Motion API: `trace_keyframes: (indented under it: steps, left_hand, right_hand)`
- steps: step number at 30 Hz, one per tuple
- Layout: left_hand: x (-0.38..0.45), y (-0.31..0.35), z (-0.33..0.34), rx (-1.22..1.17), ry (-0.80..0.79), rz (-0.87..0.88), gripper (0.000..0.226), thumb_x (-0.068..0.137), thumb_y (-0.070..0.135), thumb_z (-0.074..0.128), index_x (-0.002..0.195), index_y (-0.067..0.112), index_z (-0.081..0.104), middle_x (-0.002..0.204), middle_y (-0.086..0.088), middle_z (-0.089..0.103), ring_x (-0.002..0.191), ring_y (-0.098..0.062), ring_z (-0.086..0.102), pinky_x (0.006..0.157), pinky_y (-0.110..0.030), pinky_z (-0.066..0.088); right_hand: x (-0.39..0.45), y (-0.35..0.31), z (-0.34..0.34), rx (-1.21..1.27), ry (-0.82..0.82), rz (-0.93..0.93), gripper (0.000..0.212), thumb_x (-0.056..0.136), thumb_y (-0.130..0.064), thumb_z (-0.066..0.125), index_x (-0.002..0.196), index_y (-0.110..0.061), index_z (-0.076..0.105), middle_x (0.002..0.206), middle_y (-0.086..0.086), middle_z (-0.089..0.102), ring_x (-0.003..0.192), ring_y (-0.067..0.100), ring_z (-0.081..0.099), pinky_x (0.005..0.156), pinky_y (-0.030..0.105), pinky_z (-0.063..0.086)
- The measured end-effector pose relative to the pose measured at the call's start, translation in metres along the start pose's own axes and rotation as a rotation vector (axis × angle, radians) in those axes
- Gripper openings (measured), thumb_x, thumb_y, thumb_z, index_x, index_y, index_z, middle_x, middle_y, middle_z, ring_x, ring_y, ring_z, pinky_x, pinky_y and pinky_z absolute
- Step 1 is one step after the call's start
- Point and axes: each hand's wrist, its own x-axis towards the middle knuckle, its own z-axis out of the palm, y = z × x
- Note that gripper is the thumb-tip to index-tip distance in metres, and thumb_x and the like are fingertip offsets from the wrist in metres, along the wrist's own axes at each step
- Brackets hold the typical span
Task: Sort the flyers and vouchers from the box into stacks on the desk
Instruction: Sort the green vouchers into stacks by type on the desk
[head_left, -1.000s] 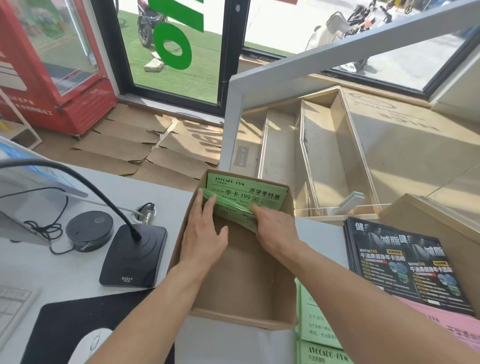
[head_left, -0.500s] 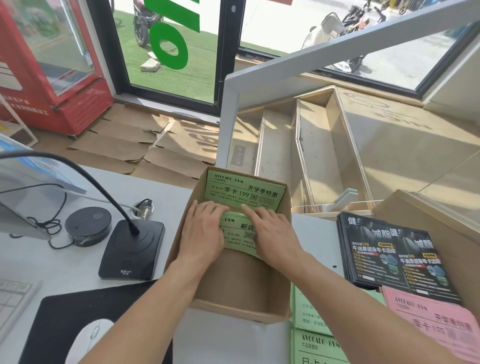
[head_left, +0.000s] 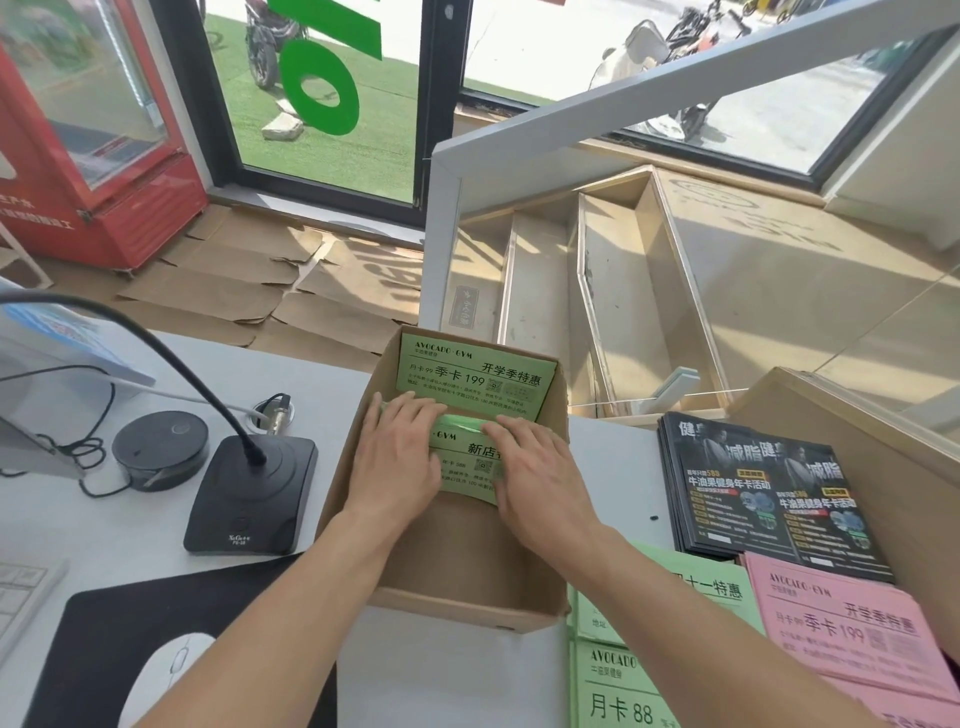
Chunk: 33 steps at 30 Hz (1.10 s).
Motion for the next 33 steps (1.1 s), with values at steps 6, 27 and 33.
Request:
trace_keyframes:
  steps: [6, 27, 33]
  left_hand:
    - [-0.002, 0.001, -0.001, 0.055, -0.033, -0.005, 0.067, 0.082, 0.015, 0.068, 0.146, 0.020, 0.050, 0.157, 0.001, 0.042, 0.153, -0.020, 0.020, 0.127, -0.047, 0.003]
    - [-0.072, 0.096, -0.116, -0.569, -0.088, 0.041, 0.013, 0.081, 0.036, 0.084, 0.088, 0.044, 0.076, 0.090, 0.026, 0.072, 0.082, -0.002, 0.066, 0.067, -0.027, 0.053]
    - [-0.146, 0.162, -0.042, -0.951, -0.159, 0.055, 0.018, 0.081, 0.018, 0.077, 0.095, 0.029, 0.081, 0.092, 0.010, 0.076, 0.081, -0.008, 0.069, 0.065, -0.019, 0.053]
  right_hand:
    - [-0.007, -0.013, 0.000, -0.056, 0.085, -0.032, 0.042, 0.071, -0.001, 0.068, 0.108, -0.019, 0.061, 0.112, -0.001, 0.066, 0.102, 0.025, 0.062, 0.082, 0.037, 0.052]
    - [-0.127, 0.058, -0.160, 0.501, 0.154, 0.214, 0.031, 0.090, -0.024, 0.073, 0.108, -0.048, 0.065, 0.094, -0.025, 0.071, 0.087, 0.006, 0.066, 0.075, 0.037, 0.056]
    - [-0.239, 0.111, -0.144, 0.604, 0.186, 0.323, 0.032, 0.085, -0.013, 0.077, 0.100, -0.040, 0.071, 0.098, -0.027, 0.072, 0.094, 0.000, 0.068, 0.080, 0.029, 0.055]
